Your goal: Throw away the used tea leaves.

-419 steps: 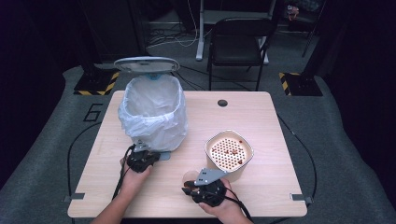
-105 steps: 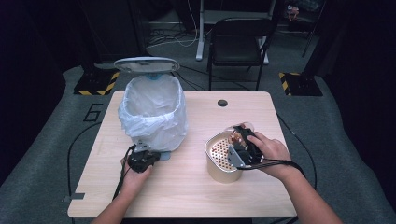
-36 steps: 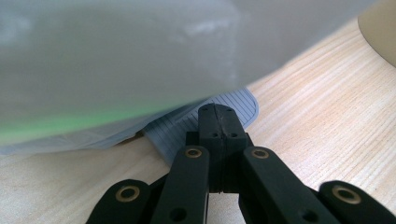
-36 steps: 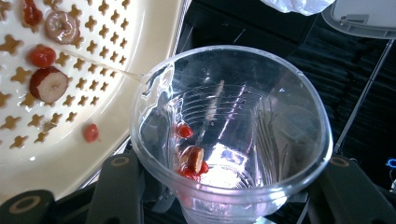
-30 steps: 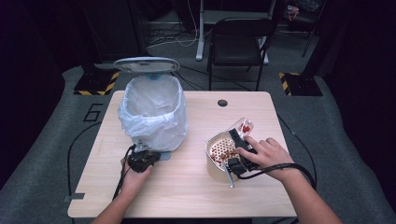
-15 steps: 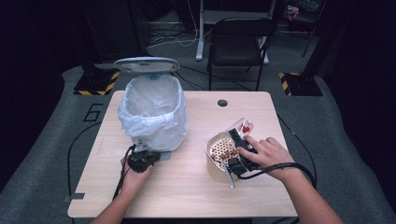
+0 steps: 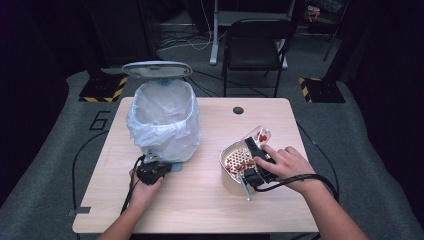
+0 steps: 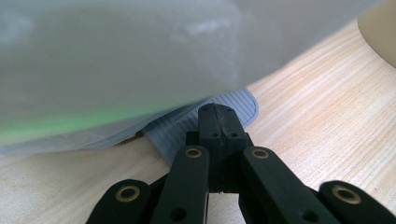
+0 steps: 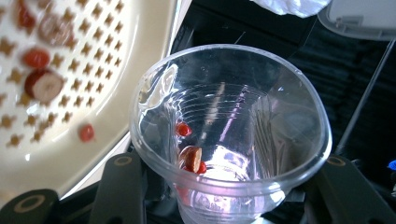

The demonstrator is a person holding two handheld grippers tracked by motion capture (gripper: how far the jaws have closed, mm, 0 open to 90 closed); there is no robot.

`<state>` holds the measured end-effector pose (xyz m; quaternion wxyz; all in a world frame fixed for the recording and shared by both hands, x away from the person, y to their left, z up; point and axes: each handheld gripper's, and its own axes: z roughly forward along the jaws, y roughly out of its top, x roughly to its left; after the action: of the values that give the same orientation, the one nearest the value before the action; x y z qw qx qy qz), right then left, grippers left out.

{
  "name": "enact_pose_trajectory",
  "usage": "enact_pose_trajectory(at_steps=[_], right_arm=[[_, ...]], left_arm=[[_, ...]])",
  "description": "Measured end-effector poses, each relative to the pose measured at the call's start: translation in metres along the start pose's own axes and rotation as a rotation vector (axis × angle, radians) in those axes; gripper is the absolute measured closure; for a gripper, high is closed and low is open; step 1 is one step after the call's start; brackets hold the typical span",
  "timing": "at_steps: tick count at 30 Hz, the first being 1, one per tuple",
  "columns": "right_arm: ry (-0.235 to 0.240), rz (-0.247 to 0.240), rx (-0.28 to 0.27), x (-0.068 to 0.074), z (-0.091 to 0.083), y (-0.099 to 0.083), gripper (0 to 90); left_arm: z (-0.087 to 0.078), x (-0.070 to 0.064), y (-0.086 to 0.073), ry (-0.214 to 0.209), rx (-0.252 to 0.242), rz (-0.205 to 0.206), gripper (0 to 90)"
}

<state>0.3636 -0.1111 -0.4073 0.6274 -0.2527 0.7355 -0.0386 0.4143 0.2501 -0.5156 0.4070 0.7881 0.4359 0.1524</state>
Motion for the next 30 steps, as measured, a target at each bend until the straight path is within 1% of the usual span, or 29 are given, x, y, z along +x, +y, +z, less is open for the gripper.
enact_pose_trajectory(at_steps=[1, 2, 3, 4, 5, 6, 7, 8, 10, 11, 12, 14, 16, 17, 18, 20, 21, 22, 23, 25, 26, 27, 28, 29, 30], right_arm=[[0.008, 0.051, -0.011, -0.002, 0.000, -0.001, 48.3], [0.021, 0.111, -0.026, -0.006, 0.000, -0.002, 48.2], [0.024, 0.185, -0.032, -0.008, -0.001, -0.005, 48.1], [0.044, 0.283, -0.049, -0.010, 0.000, -0.008, 48.1], [0.069, 0.357, -0.050, -0.016, -0.002, -0.010, 48.1], [0.084, 0.410, -0.061, -0.019, -0.002, -0.012, 48.1], [0.106, 0.500, -0.075, -0.024, -0.003, -0.016, 48.0], [0.118, 0.554, -0.089, -0.029, -0.003, -0.019, 48.1], [0.132, 0.642, -0.117, -0.037, -0.003, -0.024, 48.1], [0.143, 0.678, -0.128, -0.040, -0.003, -0.026, 48.1], [0.161, 0.729, -0.139, -0.042, -0.003, -0.028, 48.1], [0.183, 0.790, -0.147, -0.046, -0.003, -0.030, 48.0], [0.204, 0.848, -0.170, -0.048, -0.003, -0.032, 48.0], [0.221, 0.902, -0.182, -0.050, -0.002, -0.034, 48.0], [0.231, 0.937, -0.187, -0.051, -0.002, -0.036, 48.0], [0.245, 0.990, -0.200, -0.053, -0.001, -0.039, 48.0], [0.258, 1.055, -0.214, -0.054, 0.000, -0.041, 48.0], [0.268, 1.095, -0.225, -0.054, 0.000, -0.043, 48.0], [0.282, 1.154, -0.242, -0.056, 0.000, -0.045, 48.1], [0.303, 1.253, -0.274, -0.057, 0.001, -0.050, 48.1], [0.309, 1.279, -0.282, -0.058, 0.002, -0.051, 48.1], [0.317, 1.317, -0.292, -0.059, 0.002, -0.053, 48.1], [0.322, 1.337, -0.297, -0.060, 0.003, -0.054, 48.1], [0.336, 1.372, -0.308, -0.061, 0.003, -0.056, 48.2], [0.344, 1.392, -0.314, -0.062, 0.004, -0.057, 48.2]], left_arm=[[0.000, 0.000, 0.000, -0.002, 0.003, 0.000, 90.0], [0.001, 0.000, 0.000, -0.005, -0.006, -0.013, 90.0], [0.000, 0.002, 0.000, 0.002, 0.010, 0.018, 90.0], [0.000, 0.000, 0.000, -0.004, 0.004, -0.003, 90.0], [0.000, 0.000, 0.000, -0.005, 0.005, -0.001, 90.0], [0.000, 0.000, 0.000, -0.004, 0.004, -0.001, 90.0], [0.000, 0.000, 0.000, -0.005, 0.003, -0.002, 90.0], [0.000, 0.000, 0.000, -0.005, 0.003, -0.002, 90.0], [0.000, 0.000, 0.000, -0.006, 0.003, -0.002, 90.0], [0.000, 0.000, 0.000, -0.005, 0.004, -0.001, 90.0], [0.000, 0.000, 0.000, -0.005, 0.004, -0.001, 90.0], [0.000, 0.000, 0.000, -0.005, 0.004, -0.002, 90.0], [0.000, 0.000, 0.000, -0.005, 0.003, -0.002, 90.0], [0.000, 0.000, 0.000, -0.005, 0.003, -0.002, 90.0], [0.000, 0.000, 0.000, -0.004, 0.004, -0.001, 90.0], [0.000, 0.000, 0.000, -0.005, 0.004, -0.001, 90.0], [0.000, 0.000, 0.000, -0.004, 0.005, 0.000, 90.0], [0.000, 0.000, 0.000, -0.004, 0.004, -0.001, 90.0], [0.000, 0.000, 0.000, -0.002, 0.000, -0.001, 90.0], [0.000, 0.000, 0.000, -0.002, 0.000, -0.001, 90.0], [0.000, 0.000, 0.000, -0.002, 0.000, -0.002, 90.0], [0.000, 0.000, 0.000, -0.001, 0.000, -0.001, 90.0], [0.000, 0.000, 0.000, -0.001, 0.000, -0.001, 90.0], [0.000, 0.000, 0.000, -0.002, 0.000, -0.001, 90.0], [0.000, 0.000, 0.000, -0.006, 0.004, -0.001, 90.0]])
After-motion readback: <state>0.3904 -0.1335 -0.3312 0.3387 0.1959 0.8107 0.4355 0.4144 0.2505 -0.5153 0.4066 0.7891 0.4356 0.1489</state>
